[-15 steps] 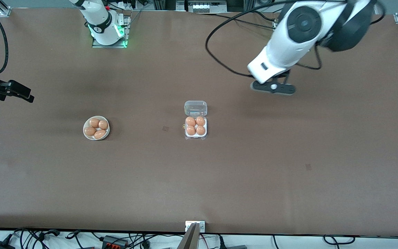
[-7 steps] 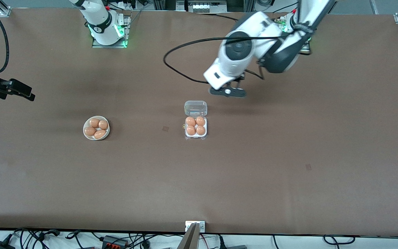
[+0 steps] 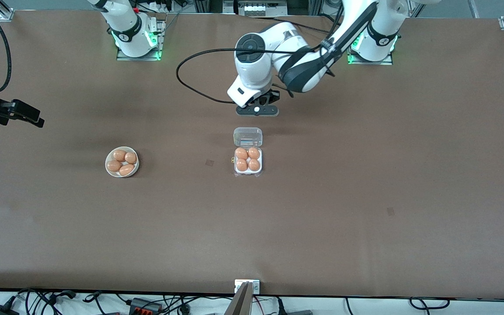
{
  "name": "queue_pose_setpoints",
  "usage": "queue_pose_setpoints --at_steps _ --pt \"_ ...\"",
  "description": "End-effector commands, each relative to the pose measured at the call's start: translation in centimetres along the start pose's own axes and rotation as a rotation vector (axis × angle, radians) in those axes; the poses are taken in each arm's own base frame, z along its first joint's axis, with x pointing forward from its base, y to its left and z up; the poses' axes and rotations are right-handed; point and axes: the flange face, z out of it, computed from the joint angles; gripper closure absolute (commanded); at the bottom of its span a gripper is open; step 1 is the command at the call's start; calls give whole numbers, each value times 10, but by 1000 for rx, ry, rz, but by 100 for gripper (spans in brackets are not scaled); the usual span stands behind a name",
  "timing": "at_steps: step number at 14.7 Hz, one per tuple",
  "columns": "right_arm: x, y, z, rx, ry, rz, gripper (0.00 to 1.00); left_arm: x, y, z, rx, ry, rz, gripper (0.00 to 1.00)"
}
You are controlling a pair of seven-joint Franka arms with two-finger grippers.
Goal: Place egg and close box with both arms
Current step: 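Push the clear lid over the eggs with the left gripper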
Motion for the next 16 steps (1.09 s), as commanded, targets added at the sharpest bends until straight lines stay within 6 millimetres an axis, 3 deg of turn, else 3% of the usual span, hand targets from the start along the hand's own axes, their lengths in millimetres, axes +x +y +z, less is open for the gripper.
queue_pose_setpoints --at_steps 1,5,7,9,12,14,16 --pt "-10 3 -2 -17 -9 -17 0 -3 18 18 -10 61 -16 99" --pt "-10 0 -4 -19 -6 -21 0 10 33 47 -45 203 -45 99" --pt "-12 0 -9 -19 3 -21 0 24 35 55 -99 270 -70 99" --pt "-13 0 -9 -21 4 -31 0 52 24 60 -141 351 -94 99" --pt "-13 1 -9 -13 -2 -70 0 92 -2 34 -147 423 -101 99" --pt "-13 4 -9 -10 0 -48 0 105 -15 27 -133 429 -77 99" --pt "-12 3 -10 -9 7 -46 0 104 -16 28 -116 424 -70 99"
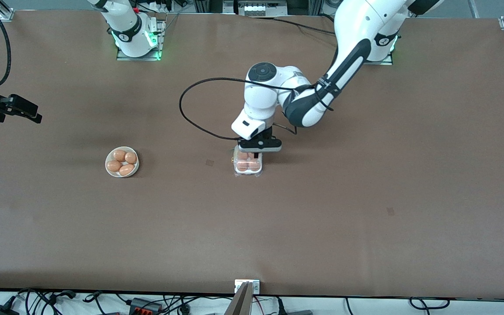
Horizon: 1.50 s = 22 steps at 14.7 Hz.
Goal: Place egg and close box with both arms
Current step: 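Push the clear lid over the eggs with the left gripper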
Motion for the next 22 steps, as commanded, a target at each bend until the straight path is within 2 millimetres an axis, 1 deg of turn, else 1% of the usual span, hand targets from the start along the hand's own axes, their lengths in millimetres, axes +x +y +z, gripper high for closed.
queue_pose_setpoints --at_steps 1,2,5,7,9,10,12,14,16,17,18,19,20,21,22 --pt "-8 2 -4 0 7 -6 0 -1 1 -8 28 12 41 99" --pt "-8 2 -4 0 7 -6 0 1 -1 -13 56 9 62 99" --pt "-8 2 -3 -3 5 -7 0 3 -14 -27 181 -34 206 99" --pt "-8 2 -3 -3 2 -6 0 -3 -14 -39 222 -69 243 99" --pt "-8 2 -3 -3 2 -6 0 -1 -20 -48 262 -87 303 99" --pt "-8 2 -3 -3 1 -6 0 6 -30 -49 285 -112 336 99" --pt "-10 3 -5 -3 2 -4 0 32 -49 -64 284 -173 407 99" --pt "-13 4 -9 -3 7 -3 0 70 -73 -87 286 -244 460 99" --pt "-14 4 -8 -4 1 -3 0 102 -95 -113 284 -310 516 96" --pt "-14 4 -7 -7 -4 -5 0 119 -112 -123 281 -350 531 83" --pt "-14 4 -6 -7 -7 -5 0 130 -127 -134 294 -385 555 59" --pt "-14 3 -5 -7 -7 -8 0 140 -145 -141 308 -438 585 30" --pt "-14 1 -5 -9 -7 -11 0 147 -160 -145 314 -469 587 5" --pt "-14 1 -5 -8 -9 -11 0 152 -171 -151 320 -476 580 0" --pt "-14 1 -5 -7 -9 -11 0 156 -180 -163 328 -478 571 0"
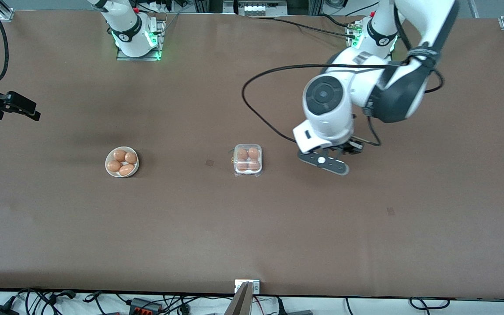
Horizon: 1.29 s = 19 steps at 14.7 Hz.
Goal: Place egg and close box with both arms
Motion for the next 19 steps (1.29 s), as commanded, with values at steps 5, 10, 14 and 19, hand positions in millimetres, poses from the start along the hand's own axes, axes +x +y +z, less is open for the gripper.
queue_pose_setpoints --at_steps 5,10,14,19 --pt "-9 -1 -1 -9 -2 -16 0 -63 -104 -21 -89 -141 -136 0" --pt "-9 -1 -1 -9 -2 -16 0 -113 -192 -23 -360 -61 -225 0" --pt "-9 -1 -1 -9 -4 -16 0 -170 -259 -38 -432 139 -402 0" --pt "-9 -1 -1 -9 -5 -16 0 -195 -263 -45 -304 195 -406 0"
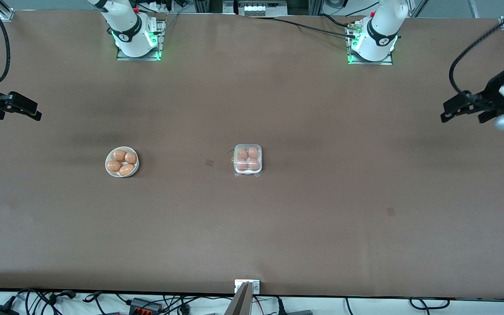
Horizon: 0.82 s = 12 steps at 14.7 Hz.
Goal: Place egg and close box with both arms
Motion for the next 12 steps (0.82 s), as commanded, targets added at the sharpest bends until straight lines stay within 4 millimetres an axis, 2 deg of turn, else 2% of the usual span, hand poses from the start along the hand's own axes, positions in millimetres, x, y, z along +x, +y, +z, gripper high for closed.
queue_pose_setpoints --at_steps 1,2,3,7,12 --pt "-9 0 -2 -9 -2 -15 0 -13 5 16 16 10 40 0" --pt "-9 0 -2 -9 -2 -15 0 -17 13 9 20 29 51 0" --pt "-9 0 -2 -9 -2 -15 0 -23 20 12 21 22 53 0" --pt "-9 0 -4 -9 1 -15 0 -28 27 10 19 23 64 0" --pt "-9 0 -3 -9 0 -13 0 -30 26 11 20 -24 57 0"
